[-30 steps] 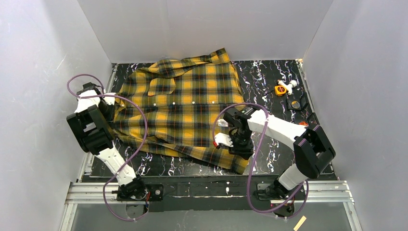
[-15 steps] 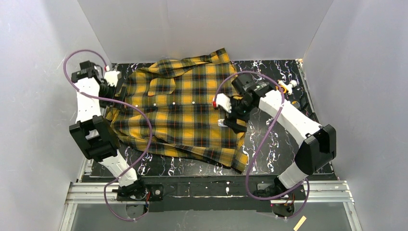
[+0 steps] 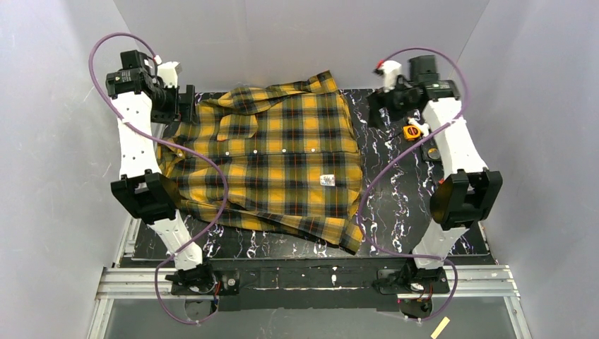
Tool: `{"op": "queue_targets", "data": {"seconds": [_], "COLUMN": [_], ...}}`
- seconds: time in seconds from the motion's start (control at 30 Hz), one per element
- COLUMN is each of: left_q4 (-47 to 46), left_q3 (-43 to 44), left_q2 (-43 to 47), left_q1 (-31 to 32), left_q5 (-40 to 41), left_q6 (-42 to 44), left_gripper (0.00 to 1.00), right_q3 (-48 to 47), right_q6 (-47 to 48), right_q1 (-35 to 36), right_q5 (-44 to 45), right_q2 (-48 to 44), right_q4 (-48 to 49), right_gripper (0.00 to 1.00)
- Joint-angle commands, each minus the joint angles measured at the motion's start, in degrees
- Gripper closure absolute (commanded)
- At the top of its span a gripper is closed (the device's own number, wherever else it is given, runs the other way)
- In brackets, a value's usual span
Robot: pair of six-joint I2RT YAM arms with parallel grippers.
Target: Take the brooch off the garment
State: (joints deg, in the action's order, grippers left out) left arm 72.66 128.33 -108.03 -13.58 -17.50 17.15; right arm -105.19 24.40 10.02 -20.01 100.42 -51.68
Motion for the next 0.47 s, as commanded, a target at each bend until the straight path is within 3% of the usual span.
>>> {"op": "queue_targets", "data": {"seconds": [0.0,0.17,0.43], "left_q4": [-1.0,-6.8,-9.2], "left_q3": [-6.3,-13.2,-16.6], "left_q2": [0.9,3.9,5.8], "left_q1": [0.9,1.9,3.7], "left_q5": [1.9,2.2,4.9], "left_q6": [-6.8,-8.1,-9.8], "left_gripper": [0.02,0.02,0.02], "right_q3": [2.5,7.1,10.4], "right_q6": [-10.9,-12.1,-12.3], "right_q1": [-10.1,-16.1,-16.7], "right_q5": [-1.9,-0.9,-1.2], "right_q2": [-0.3,-0.7,-2.8], "right_q4": [5.4,7.1,8.9], "right_gripper": [0.01,0.02,0.02]}}
